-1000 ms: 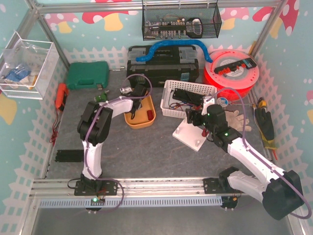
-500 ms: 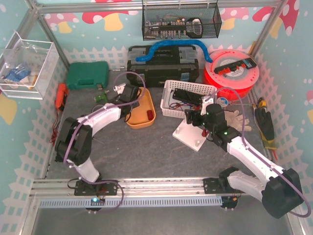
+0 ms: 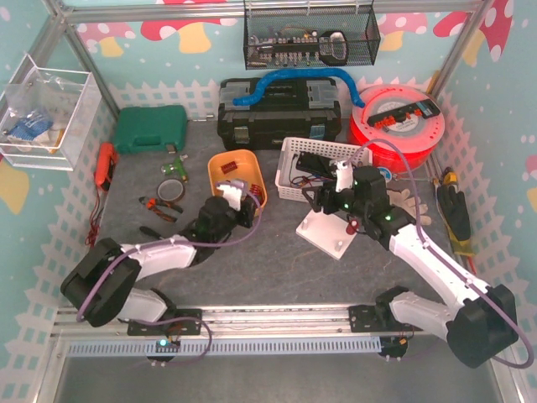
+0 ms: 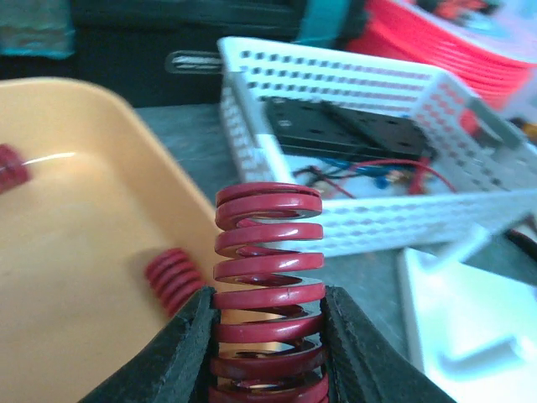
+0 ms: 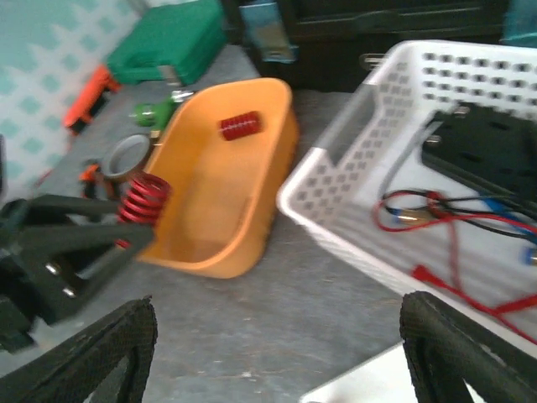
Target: Install the large spring
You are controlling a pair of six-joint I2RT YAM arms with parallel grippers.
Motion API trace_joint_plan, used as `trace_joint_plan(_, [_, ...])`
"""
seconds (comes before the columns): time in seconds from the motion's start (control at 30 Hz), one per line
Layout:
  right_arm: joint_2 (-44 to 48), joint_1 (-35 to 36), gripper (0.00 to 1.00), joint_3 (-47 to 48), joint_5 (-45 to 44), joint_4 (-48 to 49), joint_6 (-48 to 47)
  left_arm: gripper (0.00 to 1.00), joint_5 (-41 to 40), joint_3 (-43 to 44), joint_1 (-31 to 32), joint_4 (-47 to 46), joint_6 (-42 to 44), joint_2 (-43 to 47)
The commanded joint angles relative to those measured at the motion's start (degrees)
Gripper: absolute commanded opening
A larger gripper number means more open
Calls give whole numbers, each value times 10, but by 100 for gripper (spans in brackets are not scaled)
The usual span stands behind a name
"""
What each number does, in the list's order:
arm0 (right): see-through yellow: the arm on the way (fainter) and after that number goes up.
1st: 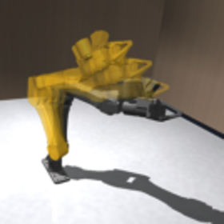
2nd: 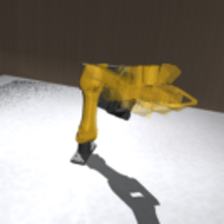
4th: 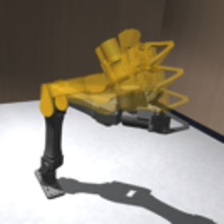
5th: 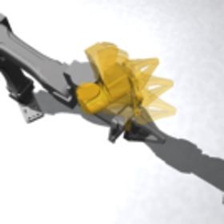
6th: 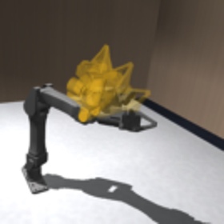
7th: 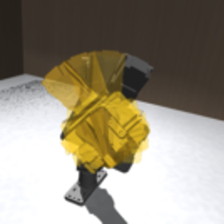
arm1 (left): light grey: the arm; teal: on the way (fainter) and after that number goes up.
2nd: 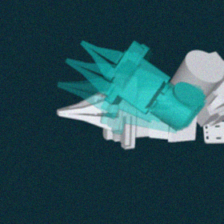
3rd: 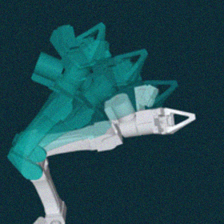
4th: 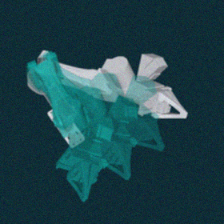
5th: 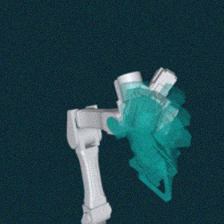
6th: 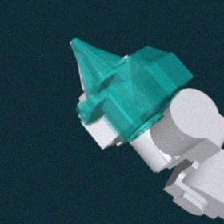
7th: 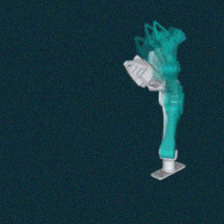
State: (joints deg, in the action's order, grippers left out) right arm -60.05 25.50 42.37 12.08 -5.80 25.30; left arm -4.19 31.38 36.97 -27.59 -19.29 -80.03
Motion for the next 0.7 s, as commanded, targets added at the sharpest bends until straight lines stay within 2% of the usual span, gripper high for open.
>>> trace_joint_plan(0.0, [-21,5,78,36,143,-14,-1,17,72,-68,37,-248,130,24])
trace_joint_plan(0.2, [-51,29,70,54,196,-2,23,12,116,-131,66,-372,188,12])
trace_joint_plan(0.3, [-67,42,70,48,231,32,52,11,118,-153,71,-417,202,11])
trace_joint_plan(0.4, [-82,66,70,50,229,54,65,12,118,-178,77,-465,218,9])
trace_joint_plan(0.67, [-123,105,68,68,240,109,90,12,129,-192,93,-491,233,11])
